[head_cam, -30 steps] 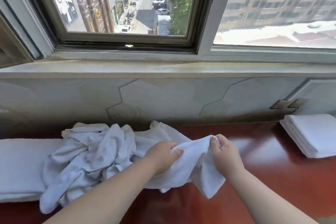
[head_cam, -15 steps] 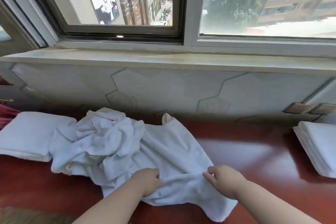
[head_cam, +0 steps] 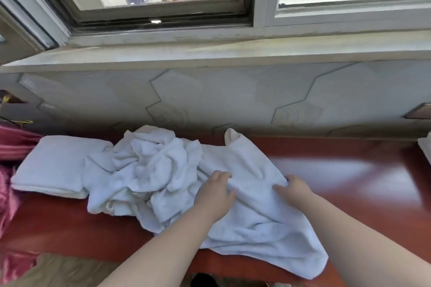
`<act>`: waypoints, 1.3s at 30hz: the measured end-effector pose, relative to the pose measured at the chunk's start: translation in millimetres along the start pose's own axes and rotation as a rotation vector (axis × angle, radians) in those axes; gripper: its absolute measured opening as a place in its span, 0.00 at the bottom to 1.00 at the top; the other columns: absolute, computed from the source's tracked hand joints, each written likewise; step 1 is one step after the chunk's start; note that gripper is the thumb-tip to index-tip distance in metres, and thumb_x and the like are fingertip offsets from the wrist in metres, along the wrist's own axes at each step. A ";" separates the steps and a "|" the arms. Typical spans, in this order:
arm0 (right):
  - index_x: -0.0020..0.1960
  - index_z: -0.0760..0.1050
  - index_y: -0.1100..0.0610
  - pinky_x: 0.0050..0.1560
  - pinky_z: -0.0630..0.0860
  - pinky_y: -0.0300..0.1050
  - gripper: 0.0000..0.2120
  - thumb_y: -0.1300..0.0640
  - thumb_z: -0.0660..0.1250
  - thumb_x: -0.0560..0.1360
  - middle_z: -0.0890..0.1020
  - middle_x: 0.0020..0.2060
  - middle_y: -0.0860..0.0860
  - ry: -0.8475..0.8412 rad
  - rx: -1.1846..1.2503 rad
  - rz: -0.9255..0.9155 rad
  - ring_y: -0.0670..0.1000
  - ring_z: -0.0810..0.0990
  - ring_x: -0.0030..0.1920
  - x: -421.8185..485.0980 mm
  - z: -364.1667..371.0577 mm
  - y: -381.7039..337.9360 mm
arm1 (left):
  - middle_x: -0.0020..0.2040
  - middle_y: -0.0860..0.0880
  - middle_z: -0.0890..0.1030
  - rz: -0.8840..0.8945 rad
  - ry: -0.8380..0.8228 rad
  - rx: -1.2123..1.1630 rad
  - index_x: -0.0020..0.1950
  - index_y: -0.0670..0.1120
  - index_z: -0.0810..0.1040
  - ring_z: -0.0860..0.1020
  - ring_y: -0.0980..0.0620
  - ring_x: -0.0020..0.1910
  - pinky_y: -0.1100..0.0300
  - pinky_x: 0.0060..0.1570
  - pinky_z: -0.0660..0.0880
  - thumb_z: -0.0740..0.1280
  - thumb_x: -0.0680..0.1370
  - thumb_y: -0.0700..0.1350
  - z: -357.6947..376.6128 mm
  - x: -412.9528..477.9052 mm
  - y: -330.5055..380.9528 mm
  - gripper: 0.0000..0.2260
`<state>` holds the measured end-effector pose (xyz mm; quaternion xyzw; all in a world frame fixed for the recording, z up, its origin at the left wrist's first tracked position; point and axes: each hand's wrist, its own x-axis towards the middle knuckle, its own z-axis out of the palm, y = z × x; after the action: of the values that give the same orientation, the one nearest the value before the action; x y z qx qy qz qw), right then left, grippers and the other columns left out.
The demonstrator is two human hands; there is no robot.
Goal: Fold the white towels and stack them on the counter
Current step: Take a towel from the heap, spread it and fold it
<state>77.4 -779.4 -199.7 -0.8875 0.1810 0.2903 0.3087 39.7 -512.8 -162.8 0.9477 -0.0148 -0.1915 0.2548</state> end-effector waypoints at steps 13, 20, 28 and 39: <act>0.69 0.70 0.39 0.57 0.68 0.55 0.20 0.49 0.61 0.78 0.81 0.55 0.53 -0.221 -0.710 -0.687 0.59 0.79 0.52 -133.1 95.8 -89.5 | 0.60 0.51 0.81 -0.096 -0.240 -0.145 0.73 0.55 0.68 0.81 0.46 0.60 0.55 0.49 0.74 0.67 0.73 0.64 -48.6 72.7 -21.2 0.30; 0.55 0.80 0.48 0.45 0.72 0.45 0.11 0.55 0.60 0.80 0.84 0.48 0.48 0.171 -0.182 -0.247 0.52 0.82 0.50 -86.1 78.9 -92.1 | 0.61 0.47 0.82 0.074 -0.451 0.212 0.68 0.53 0.73 0.80 0.46 0.58 0.58 0.49 0.70 0.63 0.80 0.57 -29.7 53.7 -52.7 0.18; 0.54 0.73 0.58 0.43 0.70 0.44 0.12 0.50 0.64 0.79 0.82 0.48 0.57 0.093 0.068 0.227 0.59 0.81 0.51 -14.4 70.1 -81.3 | 0.56 0.50 0.82 0.132 -0.427 0.311 0.63 0.53 0.74 0.78 0.44 0.56 0.51 0.50 0.73 0.57 0.74 0.70 -28.9 35.3 -81.9 0.27; 0.43 0.65 0.40 0.29 0.67 0.48 0.13 0.58 0.60 0.80 0.77 0.27 0.45 0.450 0.191 -0.120 0.46 0.74 0.28 -93.0 38.8 -92.7 | 0.84 0.55 0.53 0.218 -0.268 -0.097 0.84 0.56 0.42 0.64 0.50 0.79 0.55 0.72 0.66 0.65 0.80 0.59 -61.6 79.5 -39.3 0.40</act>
<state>36.9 -671.9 -125.3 -0.9057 0.2189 0.0481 0.3597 133.4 -459.2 -161.1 0.8930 -0.1418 -0.2879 0.3154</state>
